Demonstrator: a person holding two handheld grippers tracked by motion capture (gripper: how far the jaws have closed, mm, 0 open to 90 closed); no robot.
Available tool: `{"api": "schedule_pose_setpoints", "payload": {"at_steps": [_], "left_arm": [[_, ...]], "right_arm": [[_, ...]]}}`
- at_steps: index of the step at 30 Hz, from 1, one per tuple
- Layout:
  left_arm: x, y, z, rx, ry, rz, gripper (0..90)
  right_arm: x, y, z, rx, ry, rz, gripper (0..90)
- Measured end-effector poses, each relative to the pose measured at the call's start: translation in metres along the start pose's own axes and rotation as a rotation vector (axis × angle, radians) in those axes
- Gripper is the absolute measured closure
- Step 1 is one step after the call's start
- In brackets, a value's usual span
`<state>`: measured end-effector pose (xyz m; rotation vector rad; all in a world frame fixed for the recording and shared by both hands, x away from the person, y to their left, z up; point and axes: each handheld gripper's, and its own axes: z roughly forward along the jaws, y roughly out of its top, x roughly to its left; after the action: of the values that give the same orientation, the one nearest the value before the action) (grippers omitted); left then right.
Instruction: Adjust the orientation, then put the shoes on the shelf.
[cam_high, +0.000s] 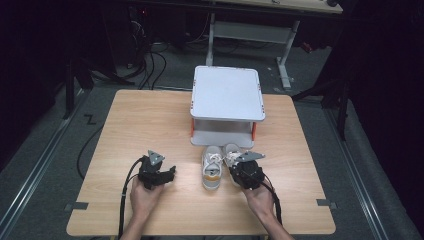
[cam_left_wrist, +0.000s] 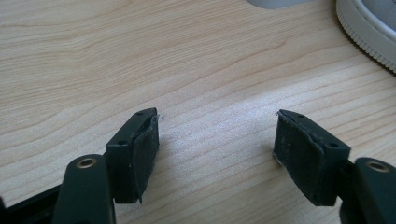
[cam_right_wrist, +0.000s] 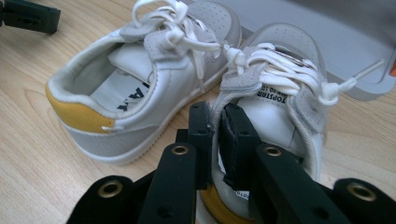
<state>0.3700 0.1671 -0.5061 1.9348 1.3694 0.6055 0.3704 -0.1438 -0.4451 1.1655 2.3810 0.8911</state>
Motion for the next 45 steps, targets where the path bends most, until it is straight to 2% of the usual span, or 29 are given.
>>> {"api": "schedule_pose_setpoints", "payload": {"at_steps": [2,3,7,8,9,11,12,15,16,19,21,22,25,27,28,30,31,32,34,35,38,39,41,43,45], "left_arm": [[0.000,0.000,0.000,-0.001,0.000,0.000,31.1],[0.000,0.000,0.000,0.000,0.001,0.000,31.1],[0.000,0.000,0.000,0.002,0.003,0.002,31.1],[0.000,0.000,0.000,0.002,0.003,0.003,31.2],[0.000,0.000,0.000,0.000,0.003,0.002,31.2],[0.000,0.000,0.000,0.001,0.003,0.002,31.2],[0.000,0.000,0.000,0.002,0.003,0.005,31.2],[0.000,0.000,0.000,0.003,0.004,0.005,31.9],[0.000,0.000,0.000,0.001,0.009,0.000,33.6],[0.000,0.000,-0.001,0.001,0.013,-0.001,34.1],[0.000,0.000,0.000,0.001,0.013,-0.001,34.0],[0.000,0.000,0.000,0.001,0.012,-0.001,33.6],[0.000,0.000,0.000,0.002,0.013,-0.001,33.0],[-0.001,0.000,0.000,0.000,0.016,-0.009,33.0],[-0.001,0.000,0.000,0.001,0.015,-0.009,32.8],[-0.001,0.000,0.000,0.001,0.015,-0.009,32.4],[-0.001,0.000,0.000,0.001,0.015,-0.009,32.0],[-0.002,0.000,0.000,0.001,0.015,-0.005,31.8],[-0.002,0.001,0.000,0.004,0.016,-0.006,31.9],[-0.002,0.001,0.000,0.004,0.016,-0.006,32.1],[0.000,0.003,-0.001,0.019,0.015,-0.023,33.5],[0.001,0.003,-0.001,0.024,0.013,-0.023,33.5],[0.000,0.005,-0.002,0.022,-0.004,-0.037,34.4],[0.000,0.006,-0.002,0.021,-0.009,-0.037,35.3],[-0.003,0.008,-0.004,0.021,-0.020,-0.034,35.5]], "right_arm": [[0.001,0.001,0.000,0.001,0.003,0.004,82.5],[0.001,0.002,0.001,-0.002,0.023,0.020,81.8],[0.000,0.002,0.003,-0.005,0.047,0.035,80.0],[-0.001,0.002,0.004,-0.010,0.073,0.051,77.4],[-0.001,0.002,0.004,-0.010,0.073,0.051,77.4],[-0.002,0.002,0.007,-0.007,0.105,0.065,74.1],[-0.001,0.001,0.010,-0.008,0.124,0.067,69.5],[0.000,0.001,0.011,-0.012,0.129,0.073,64.6],[-0.003,0.001,0.010,-0.030,0.142,0.091,58.1],[-0.005,0.001,0.008,-0.034,0.164,0.107,54.2],[-0.007,-0.001,0.006,-0.050,0.168,0.107,52.0],[-0.008,-0.004,0.002,-0.075,0.174,0.113,50.3],[-0.011,-0.006,-0.005,-0.101,0.186,0.123,49.4],[-0.015,-0.008,-0.013,-0.136,0.204,0.130,49.0],[-0.020,-0.011,-0.022,-0.173,0.187,0.127,49.2],[-0.027,-0.015,-0.027,-0.199,0.156,0.133,49.4],[-0.027,-0.015,-0.027,-0.199,0.156,0.133,49.4],[-0.038,-0.022,-0.031,-0.219,0.119,0.148,49.8],[-0.051,-0.031,-0.030,-0.214,0.087,0.173,49.5],[-0.051,-0.031,-0.030,-0.214,0.087,0.173,49.5],[-0.076,-0.050,-0.026,-0.199,0.015,0.217,49.3],[-0.076,-0.050,-0.026,-0.199,0.015,0.217,49.3],[-0.089,-0.061,-0.021,-0.181,-0.026,0.246,49.2],[-0.093,-0.064,-0.020,-0.173,-0.036,0.255,49.2],[-0.101,-0.070,-0.016,-0.155,-0.079,0.264,48.9]]}}
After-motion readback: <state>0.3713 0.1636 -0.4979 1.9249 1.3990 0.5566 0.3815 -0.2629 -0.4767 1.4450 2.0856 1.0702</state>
